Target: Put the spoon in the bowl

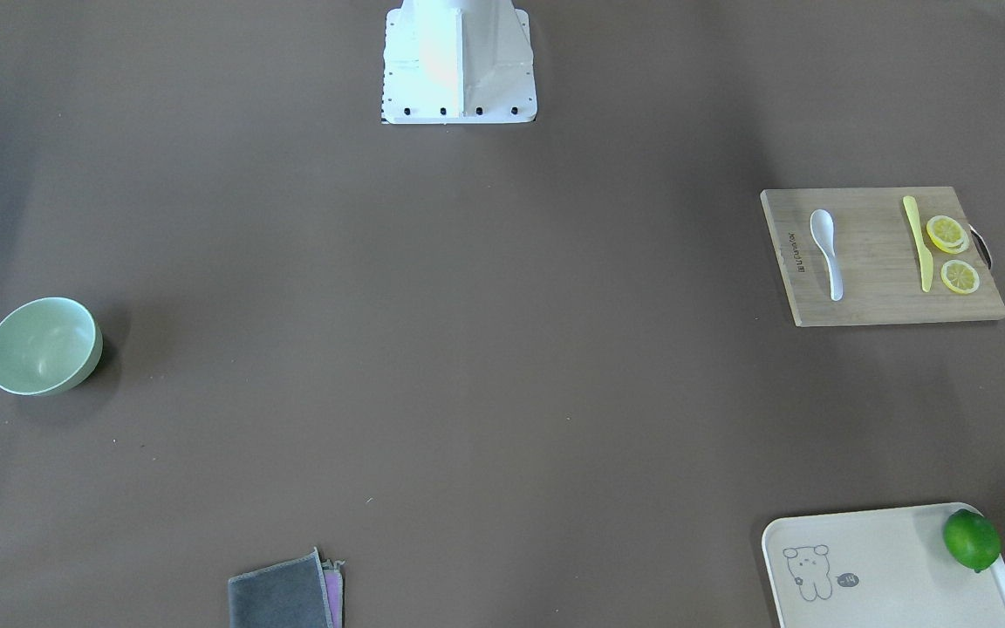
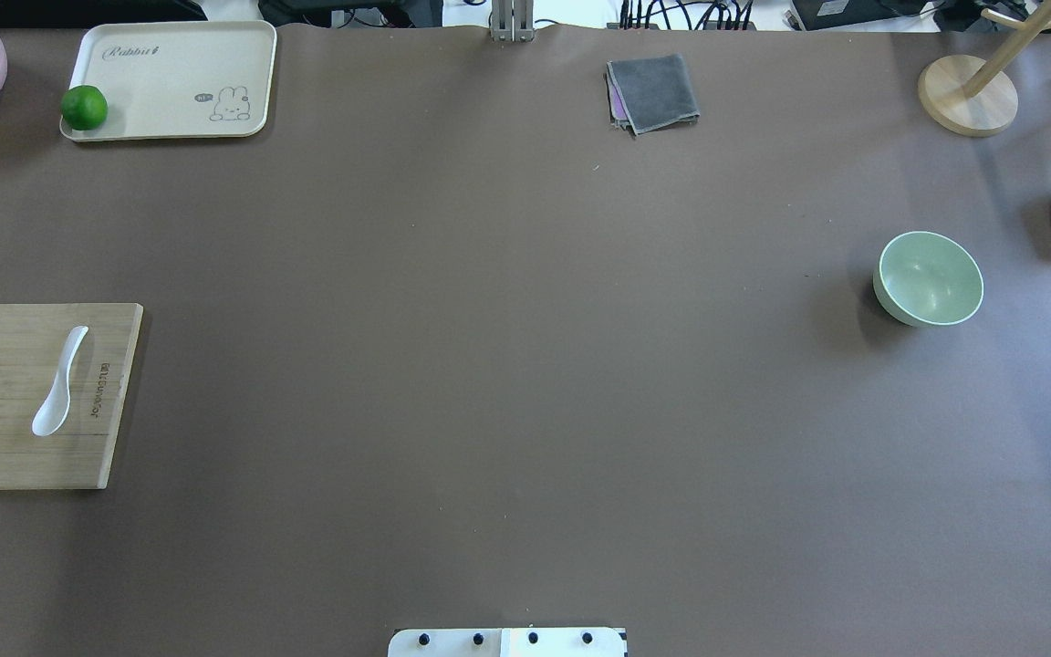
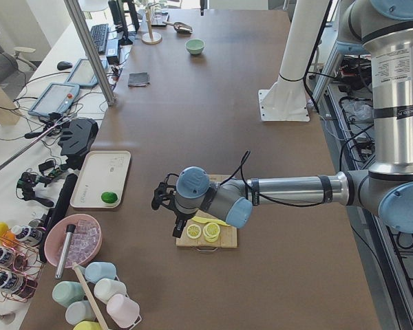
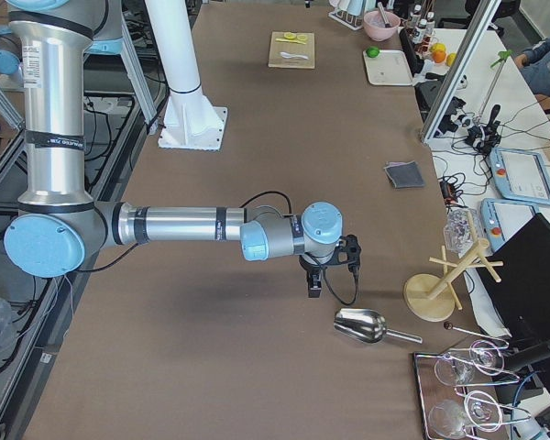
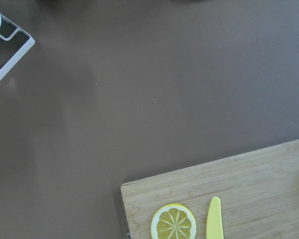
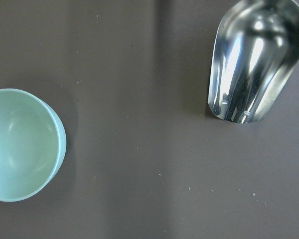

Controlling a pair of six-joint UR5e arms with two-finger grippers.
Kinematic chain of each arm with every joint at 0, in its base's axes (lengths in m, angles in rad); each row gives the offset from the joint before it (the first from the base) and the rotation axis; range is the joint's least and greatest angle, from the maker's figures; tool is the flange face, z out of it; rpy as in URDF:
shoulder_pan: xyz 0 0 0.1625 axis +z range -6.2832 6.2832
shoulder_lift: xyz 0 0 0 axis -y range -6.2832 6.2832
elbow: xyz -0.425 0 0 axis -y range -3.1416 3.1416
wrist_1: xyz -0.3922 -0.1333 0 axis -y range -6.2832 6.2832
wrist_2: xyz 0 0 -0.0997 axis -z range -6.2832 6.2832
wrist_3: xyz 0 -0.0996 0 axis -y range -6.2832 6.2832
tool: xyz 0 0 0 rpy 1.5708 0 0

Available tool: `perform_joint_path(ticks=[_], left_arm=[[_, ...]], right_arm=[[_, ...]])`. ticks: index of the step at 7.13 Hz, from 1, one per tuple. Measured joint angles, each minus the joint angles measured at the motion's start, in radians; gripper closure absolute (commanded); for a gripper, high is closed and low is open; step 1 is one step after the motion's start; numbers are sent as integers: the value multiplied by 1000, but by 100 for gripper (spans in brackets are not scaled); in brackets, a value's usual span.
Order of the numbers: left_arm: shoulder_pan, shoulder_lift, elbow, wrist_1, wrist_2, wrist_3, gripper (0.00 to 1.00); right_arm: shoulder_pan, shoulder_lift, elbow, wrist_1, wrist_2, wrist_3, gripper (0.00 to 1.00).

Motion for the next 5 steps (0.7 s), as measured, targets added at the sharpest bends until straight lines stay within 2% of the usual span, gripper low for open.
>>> perform_joint_path(ticks=[3, 5], left_arm=[[1, 1, -9, -19, -1, -5, 2], [15, 0, -35, -27, -3, -88, 2]], right_arm=[[-14, -6, -9, 76, 8, -1, 0], [-53, -5, -11, 101, 7, 1, 0]])
